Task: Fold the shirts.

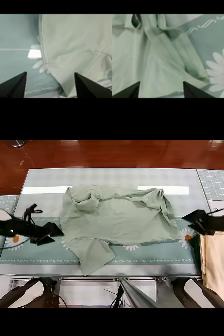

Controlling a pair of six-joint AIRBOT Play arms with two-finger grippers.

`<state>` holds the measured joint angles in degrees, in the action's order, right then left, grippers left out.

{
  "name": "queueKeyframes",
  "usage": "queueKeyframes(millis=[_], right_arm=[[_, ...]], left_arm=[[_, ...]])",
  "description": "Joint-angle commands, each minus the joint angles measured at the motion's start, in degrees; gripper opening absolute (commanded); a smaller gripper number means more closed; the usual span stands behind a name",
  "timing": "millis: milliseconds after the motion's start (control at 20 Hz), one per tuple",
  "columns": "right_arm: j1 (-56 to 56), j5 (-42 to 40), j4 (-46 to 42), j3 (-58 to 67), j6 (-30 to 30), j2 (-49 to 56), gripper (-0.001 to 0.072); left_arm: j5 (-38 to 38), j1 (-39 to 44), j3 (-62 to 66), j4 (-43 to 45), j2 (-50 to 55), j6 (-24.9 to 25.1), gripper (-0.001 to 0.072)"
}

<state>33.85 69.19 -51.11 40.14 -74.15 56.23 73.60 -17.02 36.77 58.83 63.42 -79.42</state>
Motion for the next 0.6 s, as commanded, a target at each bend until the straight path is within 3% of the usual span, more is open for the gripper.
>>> queueKeyframes(millis=[0,350,550], right_arm=[[0.57,-2.54,9.07,-14.12,4.11,-10.49,0.0625],[0.57,-0.59,9.31,-15.28,3.65,-12.52,0.0625],[2.43,-6.08,5.16,-15.08,0.24,-12.50,0.0625]], left_arm=[[-7.78,-2.25,-12.94,-9.70,-3.82,1.40,0.0704],[-19.32,-0.83,-19.98,-28.39,-3.72,13.57,0.0700],[-26.36,7.98,-19.96,-30.25,-3.10,14.49,0.0666]])
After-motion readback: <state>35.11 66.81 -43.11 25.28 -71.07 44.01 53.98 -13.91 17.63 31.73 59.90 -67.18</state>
